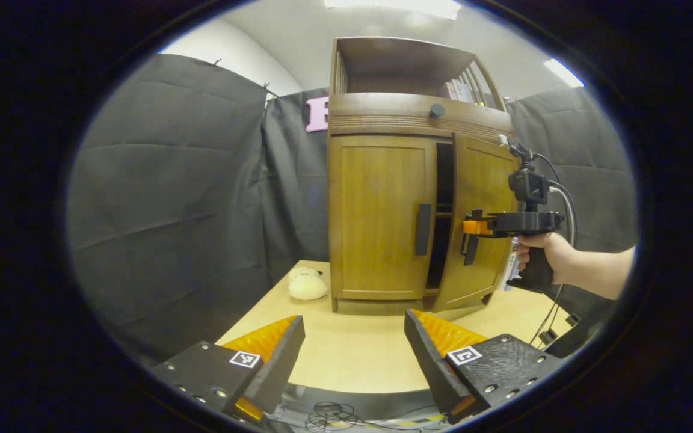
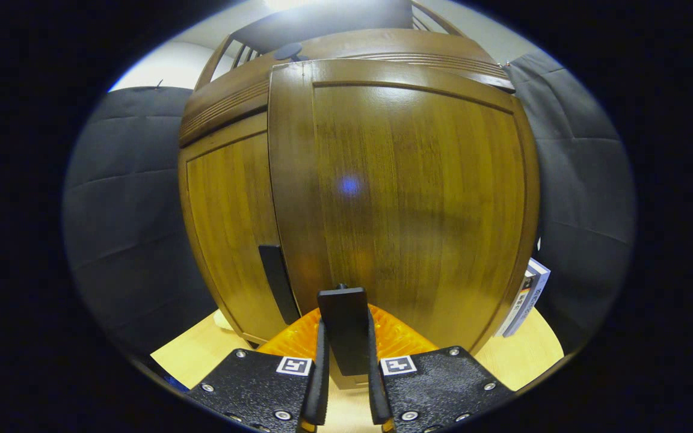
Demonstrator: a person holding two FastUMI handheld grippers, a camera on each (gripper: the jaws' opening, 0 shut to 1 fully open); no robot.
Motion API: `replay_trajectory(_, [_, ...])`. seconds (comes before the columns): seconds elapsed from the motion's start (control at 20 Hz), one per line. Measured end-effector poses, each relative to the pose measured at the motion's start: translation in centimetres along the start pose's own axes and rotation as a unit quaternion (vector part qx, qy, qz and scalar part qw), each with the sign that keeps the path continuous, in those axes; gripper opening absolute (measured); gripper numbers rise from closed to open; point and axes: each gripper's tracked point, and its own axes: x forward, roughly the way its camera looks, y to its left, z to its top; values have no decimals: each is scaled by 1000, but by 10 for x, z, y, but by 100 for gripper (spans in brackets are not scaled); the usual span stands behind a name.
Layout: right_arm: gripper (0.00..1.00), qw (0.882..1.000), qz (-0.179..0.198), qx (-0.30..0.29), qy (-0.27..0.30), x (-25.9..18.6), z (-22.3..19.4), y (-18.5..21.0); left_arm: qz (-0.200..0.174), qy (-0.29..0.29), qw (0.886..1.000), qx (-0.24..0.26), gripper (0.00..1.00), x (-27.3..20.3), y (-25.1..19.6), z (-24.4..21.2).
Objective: Open the right door of the double-door shoe cabinet with the right hand, and open the left door with the left hand.
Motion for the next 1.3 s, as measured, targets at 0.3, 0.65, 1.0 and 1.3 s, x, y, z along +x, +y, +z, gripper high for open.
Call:
replay_trajectory(0.3, [27, 1000, 1, 6, -2, -37, -8, -15, -23, -20, 999, 15, 100, 1, -7, -4])
replay_trajectory(0.65, [28, 1000, -10, 23, -1, -80, -19, -42, -70, -15, 997, 20, 96, 15, -32, 12])
replay_trajectory(1.0, [27, 999, -34, 34, 25, -112, -24, -69, -121, -18, 992, 13, 100, 25, -63, 21])
replay_trajectory(1.3, [24, 997, -31, 42, 49, -135, -28, -97, -130, -3, 992, -3, 96, 50, -93, 22])
